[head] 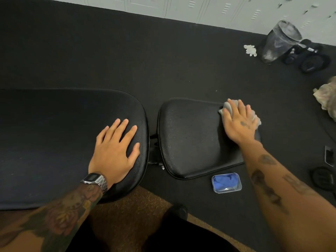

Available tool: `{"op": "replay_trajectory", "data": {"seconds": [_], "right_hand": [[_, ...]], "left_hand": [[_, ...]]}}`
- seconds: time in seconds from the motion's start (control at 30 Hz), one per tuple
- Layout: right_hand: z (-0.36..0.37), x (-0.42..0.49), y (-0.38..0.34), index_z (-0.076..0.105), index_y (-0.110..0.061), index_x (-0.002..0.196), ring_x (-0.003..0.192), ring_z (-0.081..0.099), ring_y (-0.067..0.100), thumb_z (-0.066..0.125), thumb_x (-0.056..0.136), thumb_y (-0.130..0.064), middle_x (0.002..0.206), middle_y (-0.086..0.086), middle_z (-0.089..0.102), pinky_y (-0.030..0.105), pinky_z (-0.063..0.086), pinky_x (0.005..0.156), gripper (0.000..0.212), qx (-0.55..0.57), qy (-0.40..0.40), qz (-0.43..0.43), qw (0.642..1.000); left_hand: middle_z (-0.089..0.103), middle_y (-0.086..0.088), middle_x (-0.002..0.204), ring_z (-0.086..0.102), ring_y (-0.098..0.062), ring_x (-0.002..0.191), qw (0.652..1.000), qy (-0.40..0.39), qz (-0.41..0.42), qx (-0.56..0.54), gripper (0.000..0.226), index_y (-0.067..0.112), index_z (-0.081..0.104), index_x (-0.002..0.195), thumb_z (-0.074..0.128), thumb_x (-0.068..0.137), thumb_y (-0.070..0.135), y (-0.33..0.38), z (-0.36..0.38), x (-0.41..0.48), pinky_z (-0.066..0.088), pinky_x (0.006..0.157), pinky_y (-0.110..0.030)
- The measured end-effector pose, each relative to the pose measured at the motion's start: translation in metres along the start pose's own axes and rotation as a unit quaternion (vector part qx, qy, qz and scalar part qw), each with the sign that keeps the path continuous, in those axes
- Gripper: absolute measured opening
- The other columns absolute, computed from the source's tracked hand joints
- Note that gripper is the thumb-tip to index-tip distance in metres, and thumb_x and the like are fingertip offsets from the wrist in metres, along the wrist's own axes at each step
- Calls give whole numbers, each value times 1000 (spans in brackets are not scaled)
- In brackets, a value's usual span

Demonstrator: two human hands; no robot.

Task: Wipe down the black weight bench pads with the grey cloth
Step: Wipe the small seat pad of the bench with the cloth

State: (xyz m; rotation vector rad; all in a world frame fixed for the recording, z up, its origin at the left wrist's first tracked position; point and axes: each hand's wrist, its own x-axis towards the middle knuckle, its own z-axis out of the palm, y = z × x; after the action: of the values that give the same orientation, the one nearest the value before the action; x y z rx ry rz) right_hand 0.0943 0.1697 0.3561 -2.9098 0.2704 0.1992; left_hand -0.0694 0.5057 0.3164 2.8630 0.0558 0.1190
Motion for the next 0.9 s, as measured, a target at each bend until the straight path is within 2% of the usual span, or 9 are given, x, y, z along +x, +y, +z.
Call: {"op": "replay_trajectory", "data": {"seconds": [0.13, 0.2, 0.3, 0.4, 0.47, 0.63, 0.77, 0.9], "right_hand": [[19, 11, -67, 43, -44, 138, 143, 25, 22, 27, 99, -55, 147, -8, 43, 56, 8, 115, 44, -36, -17, -107, 993], [31, 1, -97, 41, -48, 138, 141, 28, 20, 30, 97, -59, 146, -8, 42, 56, 7, 114, 45, -40, -35, -165, 985], [48, -27, -122, 36, -48, 145, 149, 16, 24, 33, 97, -59, 159, -4, 28, 57, 5, 116, 49, -66, -34, -242, 967], [60, -66, -124, 47, -42, 142, 152, 13, 27, 36, 95, -55, 162, -2, 26, 61, 9, 117, 50, -83, -28, -328, 940], [65, -98, -114, 51, -39, 140, 152, 13, 27, 37, 96, -51, 162, 1, 27, 61, 11, 117, 48, -74, -20, -352, 933], [59, -163, -60, 34, -41, 150, 154, 0, 19, 30, 101, -54, 165, -5, 16, 50, 3, 122, 50, -64, -22, -331, 941], [42, -164, -2, 25, -43, 153, 153, -7, 10, 25, 102, -57, 166, -11, 9, 43, -3, 123, 53, -30, -18, -223, 974], [20, -125, 42, 26, -45, 151, 153, -3, 10, 27, 98, -59, 165, -11, 13, 45, 0, 123, 55, -5, 6, -139, 990]], "left_hand": [[42, -9, 154, 30, -25, 148, 1000, 0, 0, 2, 55, 21, 49, 144, 41, 95, 45, -1, 1, 0, 22, 119, -46], [42, -8, 154, 29, -25, 148, 1000, -2, 0, 2, 55, 21, 49, 144, 41, 94, 45, -1, 1, 0, 23, 118, -47], [42, -8, 155, 29, -25, 148, 1000, -5, -2, 2, 56, 22, 48, 144, 42, 94, 46, -1, 1, 0, 22, 119, -47], [42, -8, 155, 29, -25, 148, 1000, -8, -4, 4, 56, 22, 48, 144, 40, 94, 46, 0, 0, 0, 21, 118, -46], [42, -8, 154, 30, -25, 147, 1000, -7, -3, 5, 56, 22, 48, 144, 39, 94, 46, 0, -1, 0, 23, 118, -47], [45, -9, 152, 32, -26, 146, 1000, 1, -2, 1, 56, 20, 51, 142, 39, 93, 46, 1, -1, 0, 26, 117, -48], [46, -10, 151, 33, -27, 146, 1000, 9, -2, 0, 56, 19, 52, 141, 40, 93, 45, 1, 0, 0, 26, 116, -48], [46, -11, 151, 34, -28, 145, 1000, 16, -2, -1, 55, 18, 54, 139, 42, 93, 44, 1, 1, 0, 25, 116, -47]]}}
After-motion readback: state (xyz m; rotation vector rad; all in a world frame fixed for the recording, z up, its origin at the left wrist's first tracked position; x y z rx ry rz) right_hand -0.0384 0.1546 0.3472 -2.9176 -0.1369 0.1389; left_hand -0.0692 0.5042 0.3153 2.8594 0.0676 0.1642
